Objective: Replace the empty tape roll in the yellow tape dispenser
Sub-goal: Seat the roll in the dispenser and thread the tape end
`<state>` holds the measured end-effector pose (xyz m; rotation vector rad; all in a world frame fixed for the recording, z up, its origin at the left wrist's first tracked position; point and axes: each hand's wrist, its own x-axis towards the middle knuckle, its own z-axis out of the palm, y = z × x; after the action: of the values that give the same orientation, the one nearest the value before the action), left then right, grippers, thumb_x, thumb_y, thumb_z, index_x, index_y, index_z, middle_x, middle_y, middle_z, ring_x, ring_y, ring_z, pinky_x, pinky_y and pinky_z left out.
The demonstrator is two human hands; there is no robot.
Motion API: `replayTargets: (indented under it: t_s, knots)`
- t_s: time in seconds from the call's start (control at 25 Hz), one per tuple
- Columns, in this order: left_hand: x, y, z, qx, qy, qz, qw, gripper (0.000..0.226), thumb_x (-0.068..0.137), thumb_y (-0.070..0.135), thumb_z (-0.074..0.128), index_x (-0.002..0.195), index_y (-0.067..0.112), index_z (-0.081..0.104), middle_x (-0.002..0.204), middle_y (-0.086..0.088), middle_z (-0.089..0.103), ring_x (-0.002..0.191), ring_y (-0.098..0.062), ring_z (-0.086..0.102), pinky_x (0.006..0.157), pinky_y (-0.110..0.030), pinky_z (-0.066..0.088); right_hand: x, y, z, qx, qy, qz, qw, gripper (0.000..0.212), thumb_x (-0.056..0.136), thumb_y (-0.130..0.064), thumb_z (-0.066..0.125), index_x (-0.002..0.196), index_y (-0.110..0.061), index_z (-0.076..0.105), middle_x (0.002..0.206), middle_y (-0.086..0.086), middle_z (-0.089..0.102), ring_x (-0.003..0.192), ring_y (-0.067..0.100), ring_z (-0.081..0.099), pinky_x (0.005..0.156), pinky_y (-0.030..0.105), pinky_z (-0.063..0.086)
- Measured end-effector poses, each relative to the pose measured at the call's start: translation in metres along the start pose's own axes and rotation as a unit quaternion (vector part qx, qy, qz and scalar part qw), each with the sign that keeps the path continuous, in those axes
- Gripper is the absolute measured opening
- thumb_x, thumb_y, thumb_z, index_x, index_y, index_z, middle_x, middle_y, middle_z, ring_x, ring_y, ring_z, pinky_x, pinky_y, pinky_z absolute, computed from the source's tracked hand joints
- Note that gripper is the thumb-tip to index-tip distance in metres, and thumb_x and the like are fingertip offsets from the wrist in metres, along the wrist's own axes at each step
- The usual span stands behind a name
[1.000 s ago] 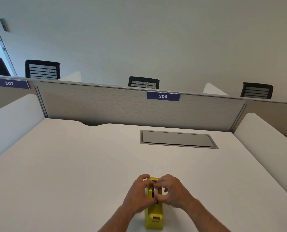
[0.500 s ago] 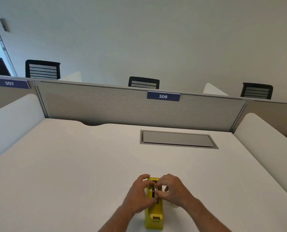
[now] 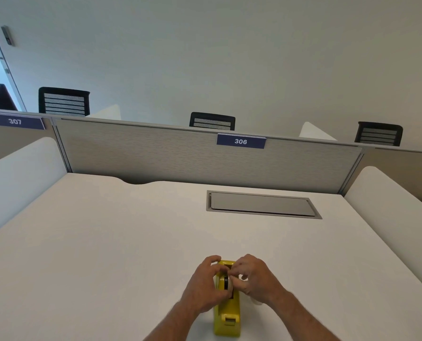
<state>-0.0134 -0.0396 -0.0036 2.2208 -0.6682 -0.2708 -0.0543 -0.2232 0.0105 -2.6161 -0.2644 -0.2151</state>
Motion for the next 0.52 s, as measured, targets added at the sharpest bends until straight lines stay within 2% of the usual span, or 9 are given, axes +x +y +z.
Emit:
replayTargets:
  t_s: [0.08,0.24,0.52]
  knots:
    - [0.0006,-0.0003,0.0013,0.003,0.001,-0.003,1.000,0.053,0.068,0.051,0.078,0.118,0.038,0.063,0.150,0.013,0.040,0.128,-0.010,0.046,0.106,-0.030,0.047,0.0013,-0.0006,-0.0013,0.000,-0.002,0.002,1.000,0.024,0.085,-0.039,0.064,0.103,-0.030,0.077,0.097,-0.010,0.075,0.089,0.005,0.056,0.072,0.020,0.052]
    - [0.0027,-0.0019,0.0023,0.005,-0.005,-0.009,1.000,0.056,0.068,0.051,0.081,0.119,0.038,0.063,0.150,0.013,0.039,0.128,-0.010,0.045,0.106,-0.030,0.046,-0.0015,-0.0001,-0.0027,0.006,-0.021,0.007,1.000,0.035,0.076,-0.047,0.066,0.105,-0.030,0.076,0.099,-0.013,0.072,0.092,0.005,0.055,0.069,0.020,0.056]
    - [0.0037,-0.0038,0.0035,0.002,-0.010,-0.012,1.000,0.056,0.065,0.047,0.081,0.117,0.038,0.063,0.150,0.012,0.039,0.127,-0.011,0.047,0.104,-0.029,0.047,0.0028,0.0006,-0.0031,0.004,-0.002,0.000,1.000,0.016,0.089,-0.032,0.067,0.099,-0.028,0.079,0.094,-0.008,0.077,0.086,0.007,0.060,0.072,0.022,0.052]
